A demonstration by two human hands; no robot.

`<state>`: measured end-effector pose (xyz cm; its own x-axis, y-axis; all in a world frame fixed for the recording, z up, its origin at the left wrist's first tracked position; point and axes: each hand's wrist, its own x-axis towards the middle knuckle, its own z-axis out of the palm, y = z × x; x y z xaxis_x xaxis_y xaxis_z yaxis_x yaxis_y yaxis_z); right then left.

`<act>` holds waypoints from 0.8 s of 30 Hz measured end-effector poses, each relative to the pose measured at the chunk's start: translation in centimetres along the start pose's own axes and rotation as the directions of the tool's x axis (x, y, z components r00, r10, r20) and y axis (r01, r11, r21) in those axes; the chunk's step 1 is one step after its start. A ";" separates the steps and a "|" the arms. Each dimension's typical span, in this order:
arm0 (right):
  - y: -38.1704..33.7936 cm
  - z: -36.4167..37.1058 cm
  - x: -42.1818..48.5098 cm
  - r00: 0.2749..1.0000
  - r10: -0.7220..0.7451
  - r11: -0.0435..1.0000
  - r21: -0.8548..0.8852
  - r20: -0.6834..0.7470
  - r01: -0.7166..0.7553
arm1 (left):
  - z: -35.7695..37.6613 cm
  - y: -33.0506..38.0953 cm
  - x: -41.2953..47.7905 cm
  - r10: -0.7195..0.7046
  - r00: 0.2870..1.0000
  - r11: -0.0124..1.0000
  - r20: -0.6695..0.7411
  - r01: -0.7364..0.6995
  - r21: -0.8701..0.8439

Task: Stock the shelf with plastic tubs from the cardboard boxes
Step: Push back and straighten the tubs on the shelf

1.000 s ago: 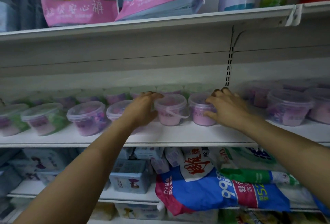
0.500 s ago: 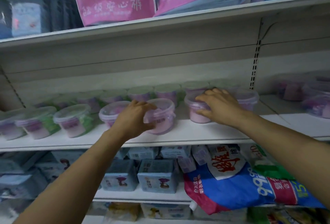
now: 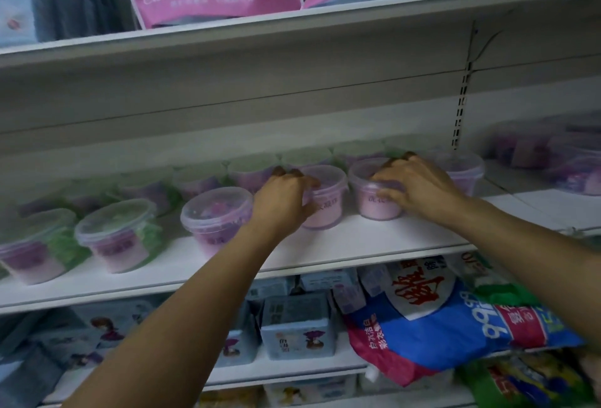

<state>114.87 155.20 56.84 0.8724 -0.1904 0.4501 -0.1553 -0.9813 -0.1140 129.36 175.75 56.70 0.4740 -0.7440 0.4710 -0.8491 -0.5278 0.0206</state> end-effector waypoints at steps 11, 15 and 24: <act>-0.6 -0.5 0.3 0.998 0.006 0.989 -0.145 0.063 0.003 | -0.6 -0.8 0.3 0.021 0.991 0.999 0.131 -0.015 -0.050; -2.5 -1.0 1.2 0.997 0.013 0.958 -0.287 0.071 0.008 | -2.6 -1.8 -1.2 -0.011 0.992 0.999 0.125 0.015 -0.037; -7.5 0.3 2.8 0.982 -0.144 0.987 -0.052 0.126 0.151 | -6.5 -8.2 -8.1 -0.301 0.944 0.952 0.133 0.291 0.094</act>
<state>118.58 162.03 58.69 0.9371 -0.0419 0.3465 -0.0452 -0.9990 0.0015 130.95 188.73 58.44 0.7344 -0.5977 0.3215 -0.6488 -0.7574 0.0740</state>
